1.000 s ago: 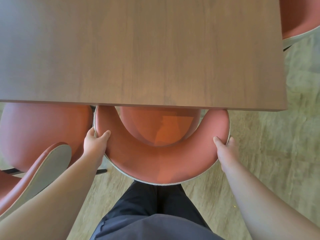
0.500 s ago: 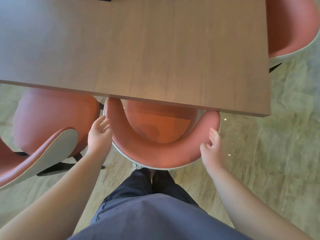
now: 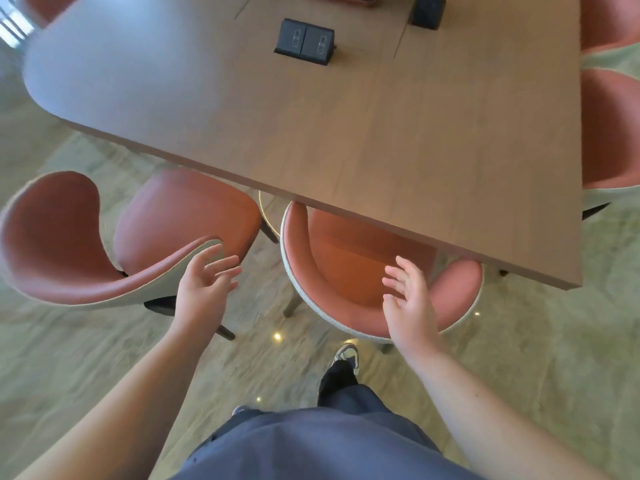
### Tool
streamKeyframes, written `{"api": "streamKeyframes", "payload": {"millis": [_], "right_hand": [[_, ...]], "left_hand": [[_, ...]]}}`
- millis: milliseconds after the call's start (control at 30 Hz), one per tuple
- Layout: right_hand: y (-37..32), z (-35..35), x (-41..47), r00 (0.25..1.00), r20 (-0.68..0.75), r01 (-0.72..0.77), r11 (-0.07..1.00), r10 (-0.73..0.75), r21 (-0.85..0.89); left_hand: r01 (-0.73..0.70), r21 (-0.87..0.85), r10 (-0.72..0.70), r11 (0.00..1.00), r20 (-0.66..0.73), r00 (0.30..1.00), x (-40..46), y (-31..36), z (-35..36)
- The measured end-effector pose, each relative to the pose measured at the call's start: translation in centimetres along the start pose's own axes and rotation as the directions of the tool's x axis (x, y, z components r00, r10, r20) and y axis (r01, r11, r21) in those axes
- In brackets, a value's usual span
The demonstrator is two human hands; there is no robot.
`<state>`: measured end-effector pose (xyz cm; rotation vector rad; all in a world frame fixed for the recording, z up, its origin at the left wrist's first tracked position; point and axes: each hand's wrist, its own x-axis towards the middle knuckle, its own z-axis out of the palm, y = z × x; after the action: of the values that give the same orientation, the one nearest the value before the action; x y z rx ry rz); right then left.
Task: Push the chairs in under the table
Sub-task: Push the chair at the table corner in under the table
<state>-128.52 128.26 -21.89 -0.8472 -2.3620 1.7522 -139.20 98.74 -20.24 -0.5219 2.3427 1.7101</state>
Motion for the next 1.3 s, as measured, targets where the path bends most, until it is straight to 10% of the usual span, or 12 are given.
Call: {"api": "streamKeyframes", "payload": {"millis": [767, 1300], "right_hand": [[-14.9, 36.8, -26.0, 0.801, 0.545, 0.227, 0.968, -0.247, 0.106], [-22.0, 56.2, -13.5, 0.799, 0.560, 0.169, 0.975, -0.219, 0.142]], "left_hand": [[-0.077, -0.219, -0.004, 0.973, -0.346, 0.938, -13.6, -11.3, -44.0], [-0.045, -0.187, -0.032, 0.981, -0.388, 0.921, 7.6, -6.8, -55.6]]}}
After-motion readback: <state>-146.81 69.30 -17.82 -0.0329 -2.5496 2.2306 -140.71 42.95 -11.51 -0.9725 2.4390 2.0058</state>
